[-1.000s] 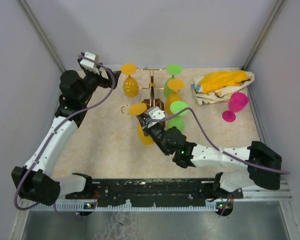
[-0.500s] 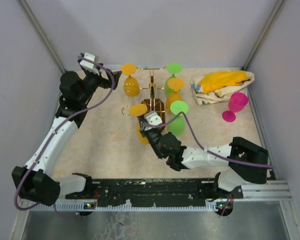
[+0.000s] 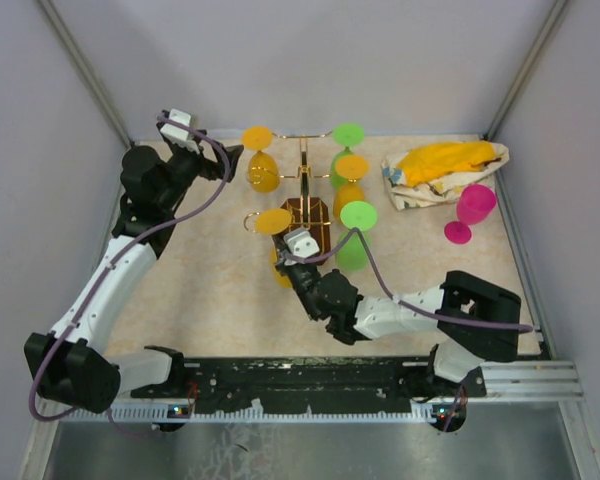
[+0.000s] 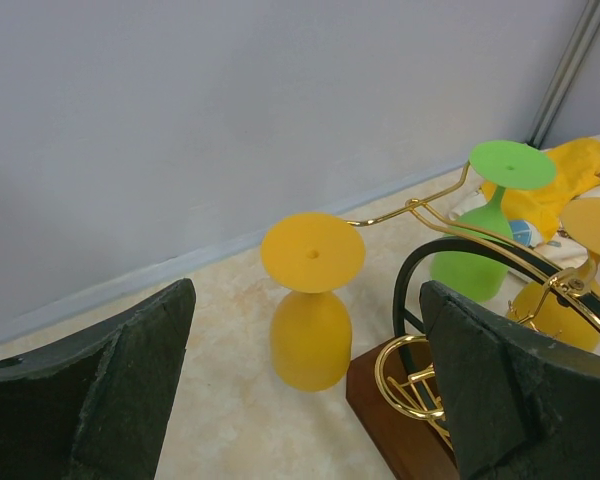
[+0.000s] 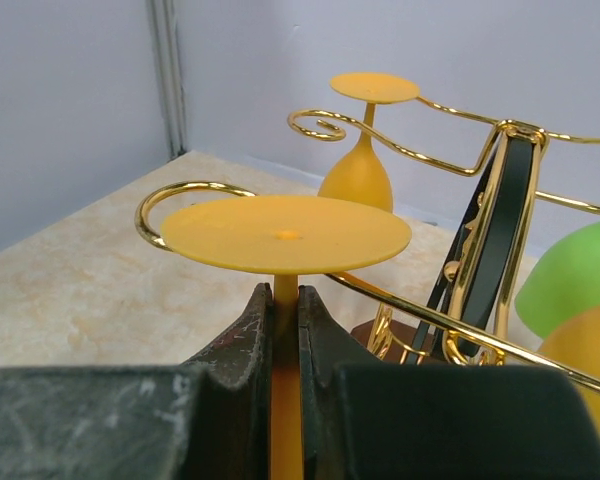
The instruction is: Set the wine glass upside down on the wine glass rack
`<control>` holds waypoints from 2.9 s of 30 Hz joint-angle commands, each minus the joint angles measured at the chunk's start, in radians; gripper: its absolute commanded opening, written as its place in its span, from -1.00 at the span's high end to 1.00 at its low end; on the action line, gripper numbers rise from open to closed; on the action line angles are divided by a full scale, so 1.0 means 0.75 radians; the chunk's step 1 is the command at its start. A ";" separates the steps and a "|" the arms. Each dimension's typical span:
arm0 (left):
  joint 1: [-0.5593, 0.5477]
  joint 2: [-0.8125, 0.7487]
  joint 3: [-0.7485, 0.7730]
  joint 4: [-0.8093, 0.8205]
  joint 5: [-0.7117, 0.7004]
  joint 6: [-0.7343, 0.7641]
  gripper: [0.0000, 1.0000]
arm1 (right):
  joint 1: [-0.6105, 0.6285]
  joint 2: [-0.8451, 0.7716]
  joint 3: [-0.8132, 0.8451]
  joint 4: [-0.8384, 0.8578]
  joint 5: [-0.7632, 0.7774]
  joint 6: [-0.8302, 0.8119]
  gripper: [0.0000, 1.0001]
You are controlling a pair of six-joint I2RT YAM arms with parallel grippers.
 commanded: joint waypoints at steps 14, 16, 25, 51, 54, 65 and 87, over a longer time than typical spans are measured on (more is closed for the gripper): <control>0.011 -0.061 -0.038 0.075 0.004 -0.007 -0.98 | 0.044 0.118 0.129 0.168 0.007 -0.103 0.82; 0.011 -0.065 -0.042 0.077 0.005 -0.005 -0.97 | 0.044 0.136 0.135 0.203 0.004 -0.118 0.79; 0.011 -0.070 -0.053 0.088 0.004 -0.007 -0.97 | 0.044 0.217 0.155 0.278 -0.018 -0.169 0.71; 0.011 -0.074 -0.058 0.097 0.004 -0.012 -0.97 | 0.044 0.266 0.208 0.394 0.005 -0.249 0.69; 0.011 -0.072 -0.057 0.099 0.004 -0.013 -0.97 | 0.044 0.268 0.202 0.460 0.056 -0.277 0.70; 0.011 -0.058 -0.053 0.109 0.008 -0.019 -0.97 | 0.044 0.292 0.220 0.517 0.092 -0.293 0.71; 0.011 -0.076 -0.079 0.117 -0.011 -0.005 -0.97 | 0.044 0.375 0.304 0.409 0.076 -0.212 0.71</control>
